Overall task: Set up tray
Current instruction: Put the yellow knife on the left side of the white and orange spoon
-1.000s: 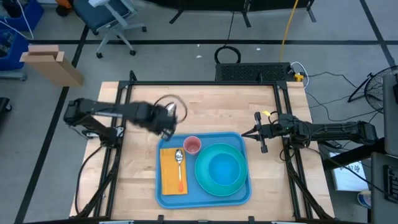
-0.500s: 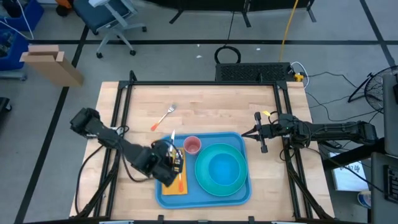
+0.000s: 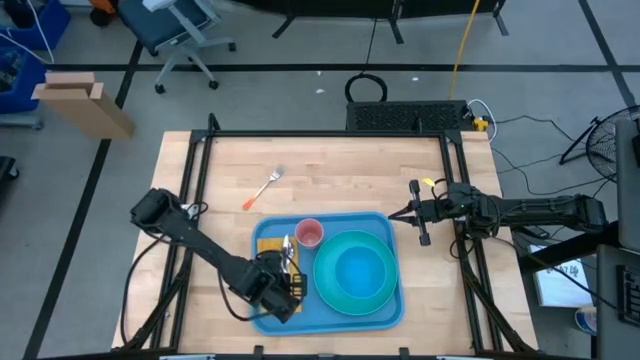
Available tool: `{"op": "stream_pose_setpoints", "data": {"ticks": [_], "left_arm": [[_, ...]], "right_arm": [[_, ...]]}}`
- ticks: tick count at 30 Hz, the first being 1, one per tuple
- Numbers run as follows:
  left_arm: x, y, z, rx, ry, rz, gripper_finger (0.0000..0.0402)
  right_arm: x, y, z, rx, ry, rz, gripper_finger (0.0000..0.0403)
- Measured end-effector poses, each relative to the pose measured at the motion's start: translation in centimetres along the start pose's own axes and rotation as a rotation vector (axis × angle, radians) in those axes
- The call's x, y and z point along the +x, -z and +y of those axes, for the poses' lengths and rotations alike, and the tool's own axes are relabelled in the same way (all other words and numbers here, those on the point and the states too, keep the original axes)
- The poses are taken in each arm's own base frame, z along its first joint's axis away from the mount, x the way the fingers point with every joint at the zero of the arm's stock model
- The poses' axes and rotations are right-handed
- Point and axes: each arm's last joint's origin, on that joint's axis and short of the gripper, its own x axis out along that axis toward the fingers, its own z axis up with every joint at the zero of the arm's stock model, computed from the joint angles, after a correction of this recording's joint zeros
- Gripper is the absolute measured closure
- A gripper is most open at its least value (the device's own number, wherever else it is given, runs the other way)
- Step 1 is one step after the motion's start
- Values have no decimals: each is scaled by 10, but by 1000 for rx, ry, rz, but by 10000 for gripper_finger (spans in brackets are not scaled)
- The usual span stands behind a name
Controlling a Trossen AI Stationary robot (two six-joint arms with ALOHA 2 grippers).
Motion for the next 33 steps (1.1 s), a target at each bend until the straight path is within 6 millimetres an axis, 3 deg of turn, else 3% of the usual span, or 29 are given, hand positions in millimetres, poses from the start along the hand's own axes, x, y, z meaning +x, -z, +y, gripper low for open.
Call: {"op": "stream_pose_setpoints", "data": {"ticks": [10,27,33], "left_arm": [[26,8,8,-13,-108,-58,351],[28,6,12,-12,-158,-82,351],[38,12,9,4,-145,-63,351]], "right_arm": [[0,-1,0,-5,2,-8,403],[0,-1,0,-2,2,-7,403],[0,-1,0,-2,2,-8,403]]}}
